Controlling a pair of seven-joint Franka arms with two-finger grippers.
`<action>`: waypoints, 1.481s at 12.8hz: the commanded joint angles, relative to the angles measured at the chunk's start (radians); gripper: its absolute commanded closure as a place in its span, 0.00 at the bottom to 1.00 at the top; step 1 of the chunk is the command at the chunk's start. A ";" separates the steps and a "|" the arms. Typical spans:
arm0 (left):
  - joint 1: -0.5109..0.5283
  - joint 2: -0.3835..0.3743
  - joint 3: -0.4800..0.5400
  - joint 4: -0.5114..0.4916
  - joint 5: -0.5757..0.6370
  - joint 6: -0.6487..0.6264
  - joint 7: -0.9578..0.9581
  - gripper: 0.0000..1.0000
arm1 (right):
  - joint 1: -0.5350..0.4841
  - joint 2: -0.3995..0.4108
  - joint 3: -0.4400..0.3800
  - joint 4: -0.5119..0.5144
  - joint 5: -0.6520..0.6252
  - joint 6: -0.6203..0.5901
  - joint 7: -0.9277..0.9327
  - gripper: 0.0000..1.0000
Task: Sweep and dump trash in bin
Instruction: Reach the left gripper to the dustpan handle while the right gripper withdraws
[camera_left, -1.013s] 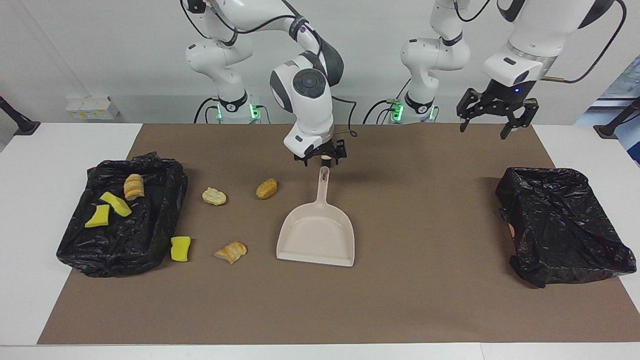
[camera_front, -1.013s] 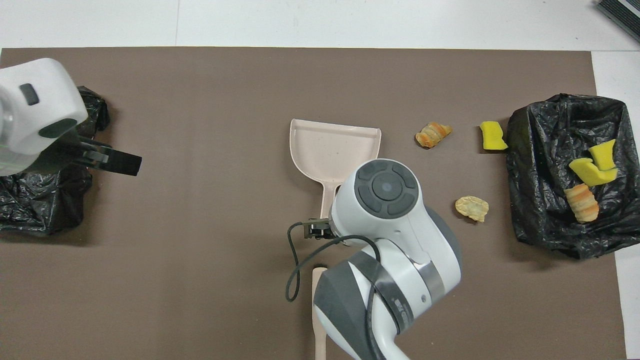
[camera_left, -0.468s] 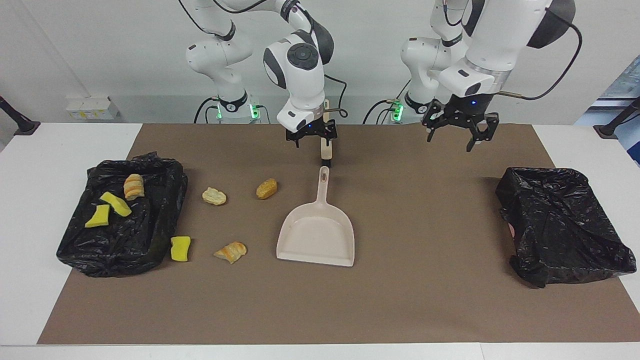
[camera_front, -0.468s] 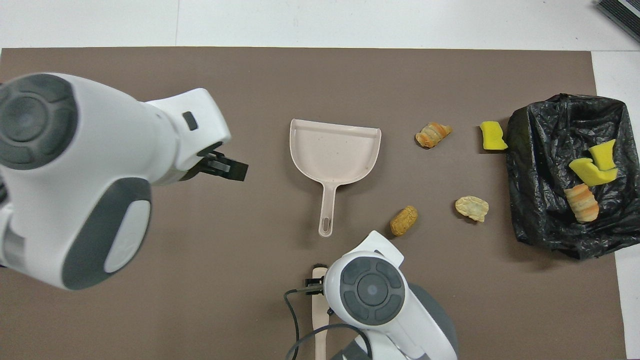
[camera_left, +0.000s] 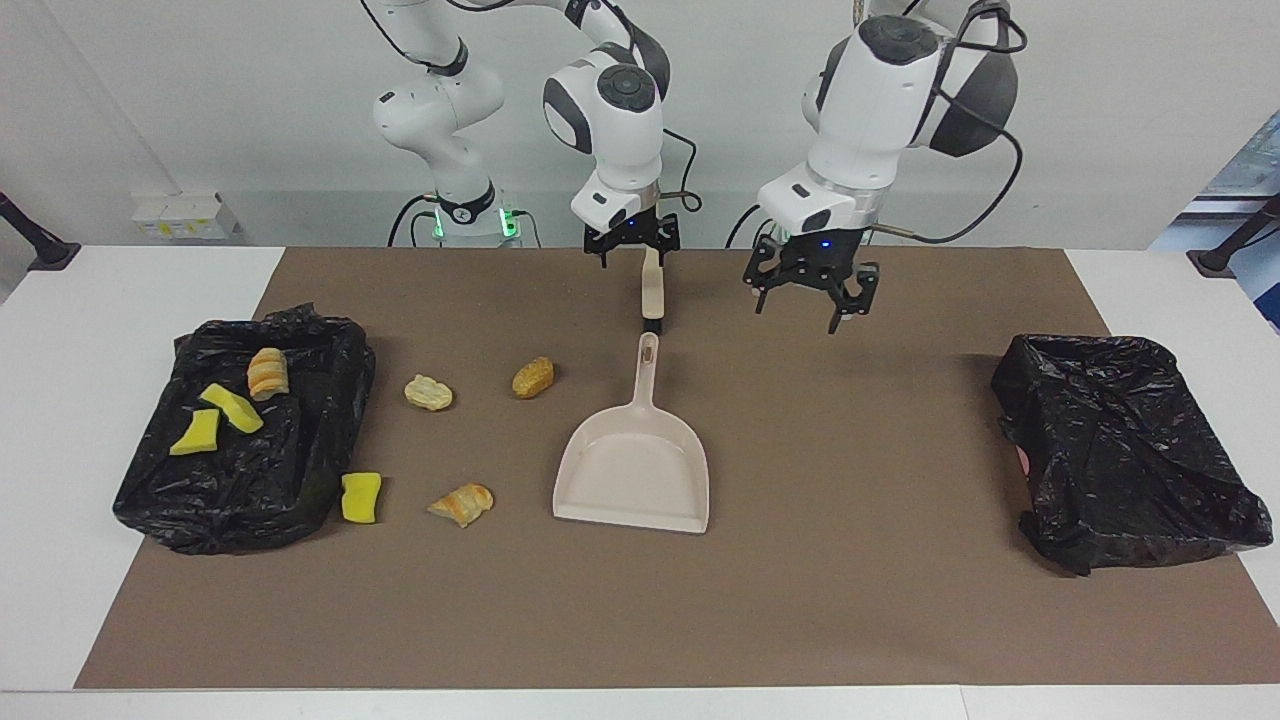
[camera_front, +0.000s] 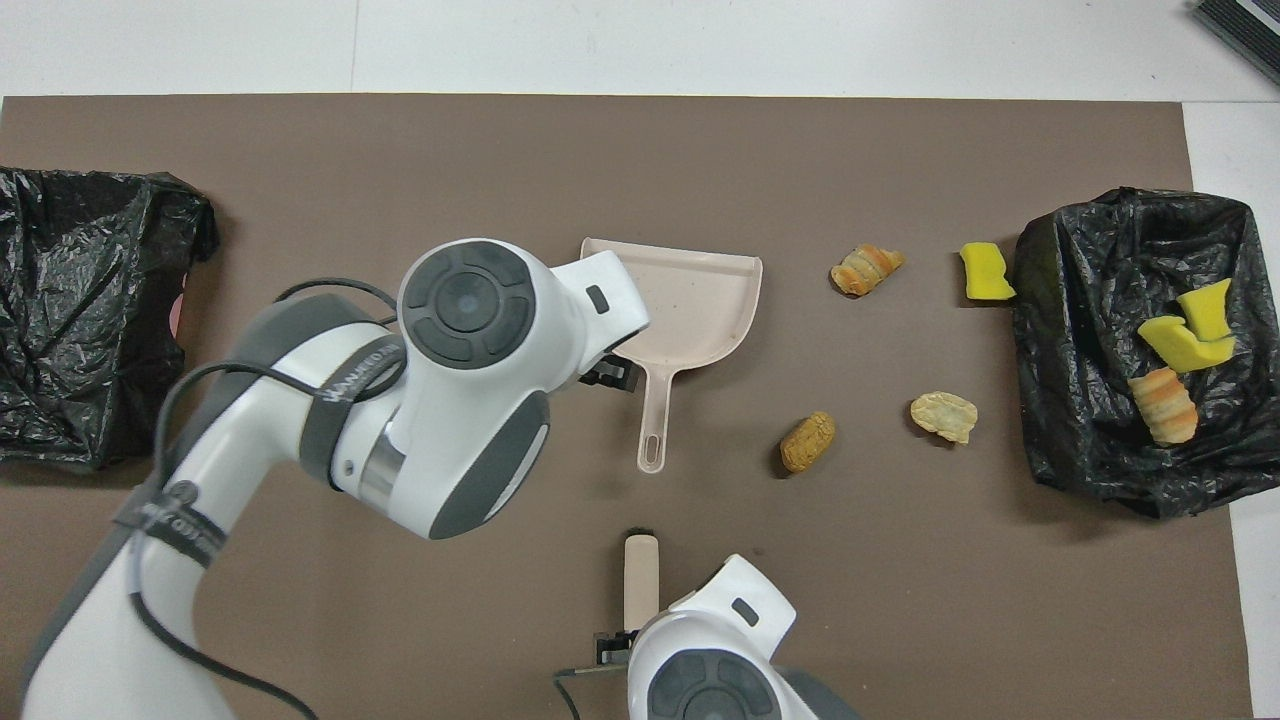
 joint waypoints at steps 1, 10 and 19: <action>-0.058 0.023 0.019 -0.046 0.003 0.091 -0.080 0.00 | 0.048 -0.083 0.000 -0.082 0.001 0.020 0.081 0.00; -0.138 0.150 0.021 -0.018 0.050 0.220 -0.256 0.00 | 0.232 0.010 0.003 -0.211 0.002 0.226 0.275 0.00; -0.135 0.146 0.019 -0.024 0.051 0.166 -0.256 0.82 | 0.235 0.071 0.000 -0.205 -0.030 0.319 0.275 0.15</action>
